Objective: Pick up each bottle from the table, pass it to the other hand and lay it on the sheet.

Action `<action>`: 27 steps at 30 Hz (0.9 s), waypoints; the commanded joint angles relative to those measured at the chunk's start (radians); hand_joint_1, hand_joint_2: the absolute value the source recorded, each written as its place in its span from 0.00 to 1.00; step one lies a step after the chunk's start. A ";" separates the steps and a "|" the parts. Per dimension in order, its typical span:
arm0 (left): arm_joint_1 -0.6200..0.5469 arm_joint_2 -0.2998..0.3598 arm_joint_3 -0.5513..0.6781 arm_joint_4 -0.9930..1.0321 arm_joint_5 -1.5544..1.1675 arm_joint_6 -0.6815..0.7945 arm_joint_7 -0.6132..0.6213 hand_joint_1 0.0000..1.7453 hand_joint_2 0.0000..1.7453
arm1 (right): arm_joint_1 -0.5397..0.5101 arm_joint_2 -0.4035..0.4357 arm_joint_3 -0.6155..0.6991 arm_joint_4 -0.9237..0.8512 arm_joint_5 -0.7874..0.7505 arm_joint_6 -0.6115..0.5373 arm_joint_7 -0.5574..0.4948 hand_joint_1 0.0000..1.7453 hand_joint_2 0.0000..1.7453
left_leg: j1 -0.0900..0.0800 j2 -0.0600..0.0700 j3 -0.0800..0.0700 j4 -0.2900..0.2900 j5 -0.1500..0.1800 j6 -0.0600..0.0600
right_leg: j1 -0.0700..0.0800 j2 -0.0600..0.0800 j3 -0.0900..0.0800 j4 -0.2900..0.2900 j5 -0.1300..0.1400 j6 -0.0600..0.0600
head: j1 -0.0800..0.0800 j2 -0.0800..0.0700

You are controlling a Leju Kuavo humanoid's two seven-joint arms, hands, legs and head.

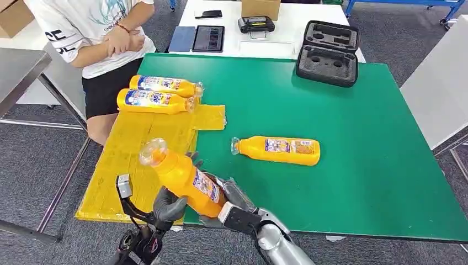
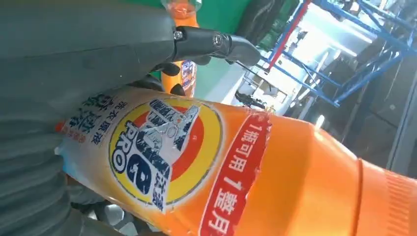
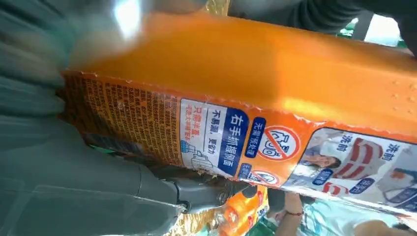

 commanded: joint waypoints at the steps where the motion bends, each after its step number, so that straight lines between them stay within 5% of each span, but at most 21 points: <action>1: -0.037 0.017 0.009 0.051 0.020 0.013 0.012 0.00 1.00 | -0.071 -0.004 0.079 0.167 0.013 0.017 -0.007 1.00 1.00 | 0.000 0.000 0.003 -0.001 -0.001 -0.001 | 0.000 0.000 0.003 -0.001 -0.001 -0.001 | -0.001 0.000; 13: -0.044 0.028 -0.004 0.064 -0.018 0.037 0.006 0.00 1.00 | -0.081 -0.002 0.091 0.194 0.010 0.020 -0.020 1.00 1.00 | 0.001 -0.001 0.004 -0.001 -0.001 -0.001 | 0.001 -0.001 0.004 -0.002 -0.001 -0.001 | -0.001 0.000; 21: -0.049 0.054 -0.025 0.024 -0.343 0.283 -0.124 0.00 1.00 | -0.069 -0.006 0.068 0.193 -0.046 0.074 -0.031 1.00 1.00 | 0.001 -0.002 0.004 -0.001 -0.001 -0.001 | 0.001 -0.002 0.004 -0.001 -0.002 -0.002 | 0.000 0.000; 27: -0.025 0.053 -0.009 -0.038 -0.472 0.309 -0.169 0.00 1.00 | -0.076 -0.011 0.044 0.191 -0.101 0.103 -0.017 1.00 1.00 | 0.001 0.001 0.007 0.000 -0.003 -0.002 | 0.001 0.001 0.007 -0.001 -0.003 -0.003 | 0.000 0.000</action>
